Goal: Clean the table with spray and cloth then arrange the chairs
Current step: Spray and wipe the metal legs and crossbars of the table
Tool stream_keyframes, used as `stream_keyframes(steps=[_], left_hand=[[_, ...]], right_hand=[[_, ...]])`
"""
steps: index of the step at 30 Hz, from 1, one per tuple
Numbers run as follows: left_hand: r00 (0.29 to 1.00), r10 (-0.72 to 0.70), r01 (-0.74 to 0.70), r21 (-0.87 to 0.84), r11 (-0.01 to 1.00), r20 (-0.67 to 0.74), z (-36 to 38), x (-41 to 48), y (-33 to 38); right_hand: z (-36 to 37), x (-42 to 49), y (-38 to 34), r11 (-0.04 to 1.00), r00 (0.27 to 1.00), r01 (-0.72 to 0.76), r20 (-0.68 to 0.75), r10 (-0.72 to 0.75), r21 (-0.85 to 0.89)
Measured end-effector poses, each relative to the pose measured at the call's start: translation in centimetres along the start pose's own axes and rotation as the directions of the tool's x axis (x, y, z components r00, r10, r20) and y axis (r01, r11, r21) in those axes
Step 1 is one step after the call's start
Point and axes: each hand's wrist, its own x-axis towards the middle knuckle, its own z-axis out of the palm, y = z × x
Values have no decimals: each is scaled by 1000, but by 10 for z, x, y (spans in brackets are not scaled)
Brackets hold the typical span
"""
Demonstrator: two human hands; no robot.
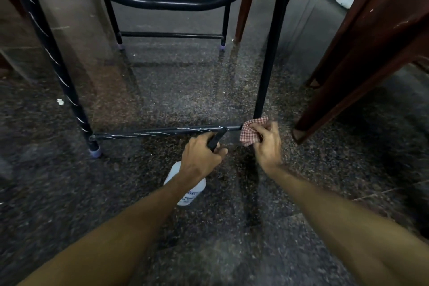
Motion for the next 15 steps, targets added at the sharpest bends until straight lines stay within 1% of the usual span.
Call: stream_keyframes(steps=[2, 3, 5, 7, 8, 9, 11, 12, 13, 15], left_hand=[[1000, -1, 1, 0, 1000, -20, -5, 3, -4], [999, -3, 3, 6, 1000, -32, -6, 3, -7], [999, -6, 7, 12, 1000, -45, -6, 4, -13], [998, -13, 14, 11, 1000, -59, -7, 2, -15], [998, -9, 9, 12, 1000, -60, -7, 0, -16], [998, -6, 7, 10, 1000, -64, -8, -1, -16], [997, -8, 8, 1, 1000, -78, -9, -3, -19], [997, -4, 4, 2, 1000, -81, -8, -3, -21], [996, -3, 3, 6, 1000, -87, -9, -3, -23], [995, -15, 16, 15, 1000, -101, -11, -6, -27]], right_hand=[[0, 9, -2, 997, 997, -74, -20, 74, -2], [-1, 11, -5, 997, 996, -83, -40, 83, 3], [2, 5, -4, 999, 998, -37, -53, 37, 4], [7, -8, 3, 1000, 1000, -10, 4, 10, -17], [8, -13, 5, 999, 999, -28, 25, 29, -25], [9, -13, 3, 998, 998, -63, 15, 63, -23], [13, -8, -15, 994, 993, -106, -50, 106, -6], [17, -7, -26, 996, 995, -87, -53, 86, -15], [22, -7, -36, 999, 1000, -27, -10, 27, -47], [32, -11, -43, 988, 986, 113, 136, -98, -105]])
